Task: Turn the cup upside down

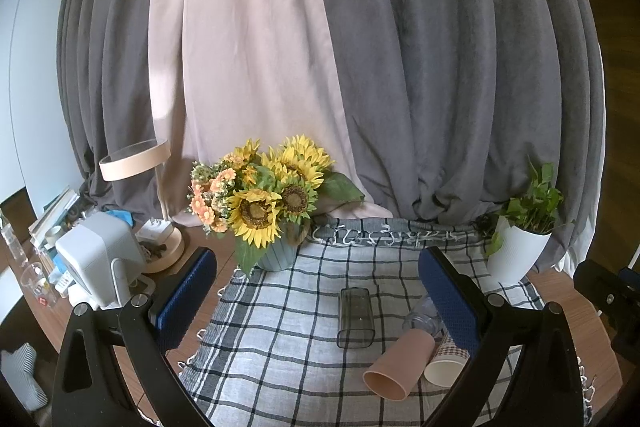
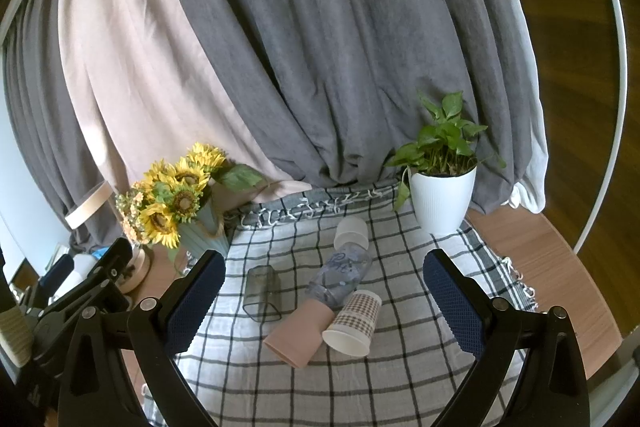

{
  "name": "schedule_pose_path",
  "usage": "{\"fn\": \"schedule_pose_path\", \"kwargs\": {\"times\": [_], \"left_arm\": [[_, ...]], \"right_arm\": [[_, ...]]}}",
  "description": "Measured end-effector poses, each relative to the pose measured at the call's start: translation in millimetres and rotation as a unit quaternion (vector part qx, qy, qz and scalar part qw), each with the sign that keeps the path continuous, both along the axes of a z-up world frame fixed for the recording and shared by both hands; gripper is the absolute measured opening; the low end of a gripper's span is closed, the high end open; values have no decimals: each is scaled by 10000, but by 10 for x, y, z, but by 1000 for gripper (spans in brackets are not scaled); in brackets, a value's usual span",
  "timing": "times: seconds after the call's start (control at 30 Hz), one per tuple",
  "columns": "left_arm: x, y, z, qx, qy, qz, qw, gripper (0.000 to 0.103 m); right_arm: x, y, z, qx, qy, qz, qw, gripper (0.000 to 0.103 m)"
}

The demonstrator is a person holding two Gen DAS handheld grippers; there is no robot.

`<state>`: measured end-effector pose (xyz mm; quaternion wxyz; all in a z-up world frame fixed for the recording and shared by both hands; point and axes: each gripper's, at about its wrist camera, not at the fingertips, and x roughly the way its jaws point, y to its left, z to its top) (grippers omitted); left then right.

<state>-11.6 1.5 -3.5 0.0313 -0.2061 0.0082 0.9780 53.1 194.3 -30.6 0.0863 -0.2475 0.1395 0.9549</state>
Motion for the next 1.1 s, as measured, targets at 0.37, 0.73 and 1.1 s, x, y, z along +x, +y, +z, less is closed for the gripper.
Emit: {"fn": "schedule_pose_path", "kwargs": {"times": [0.37, 0.73, 1.1], "left_arm": [[-57, 13, -13, -9, -53, -55, 10000, 103], [-140, 45, -17, -11, -142, -133, 9998, 103], [-661, 313, -236, -278, -773, -534, 9952, 103]], "right_arm": [[-21, 11, -13, 1, -10, -3, 10000, 100], [-43, 21, -34, -2, -33, -11, 10000, 100], [-401, 178, -186, -199, -355, -7, 9992, 100]]}}
